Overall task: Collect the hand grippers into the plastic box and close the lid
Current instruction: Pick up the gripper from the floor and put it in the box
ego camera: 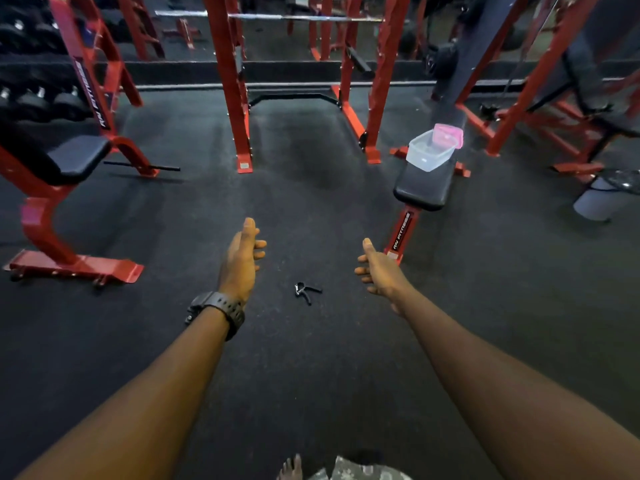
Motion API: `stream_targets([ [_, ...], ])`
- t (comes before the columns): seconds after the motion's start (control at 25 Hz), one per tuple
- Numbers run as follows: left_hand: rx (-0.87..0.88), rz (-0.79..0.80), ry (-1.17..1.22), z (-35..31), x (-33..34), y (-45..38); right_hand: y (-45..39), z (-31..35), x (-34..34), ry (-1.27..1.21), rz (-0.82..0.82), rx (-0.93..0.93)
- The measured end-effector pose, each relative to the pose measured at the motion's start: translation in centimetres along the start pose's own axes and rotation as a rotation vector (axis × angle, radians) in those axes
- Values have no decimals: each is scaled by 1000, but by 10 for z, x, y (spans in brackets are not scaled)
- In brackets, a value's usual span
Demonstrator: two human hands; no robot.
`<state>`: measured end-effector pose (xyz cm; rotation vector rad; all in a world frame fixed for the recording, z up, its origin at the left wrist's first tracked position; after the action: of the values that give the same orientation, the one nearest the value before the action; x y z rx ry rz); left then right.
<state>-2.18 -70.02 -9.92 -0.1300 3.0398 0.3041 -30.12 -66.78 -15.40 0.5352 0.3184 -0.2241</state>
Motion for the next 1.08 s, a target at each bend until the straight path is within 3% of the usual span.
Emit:
stream_targets([
  [0.16, -45, -7, -32, 14, 14, -123, -116, 22, 20, 34, 4, 21],
  [0.6, -287, 10, -38, 127, 89, -404, -404, -2, 112, 231, 133, 177],
  [0.88, -533, 83, -44, 336, 150, -508, -557, -106, 210, 392, 160, 230],
  [1.08, -632, 40, -84, 536, 166, -561, -681, -265, 315, 602, 225, 127],
])
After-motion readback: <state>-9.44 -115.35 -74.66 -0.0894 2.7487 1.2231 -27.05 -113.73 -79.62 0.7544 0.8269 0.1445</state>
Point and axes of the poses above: each hand's wrist, its own y-axis away from the middle knuckle, its own x-axis out of the palm, z = x × y, the point moved 9 cm from there along -y, towards the middle knuckle, and after that the axes turned 1 degree about y, right-handed, at the moved point
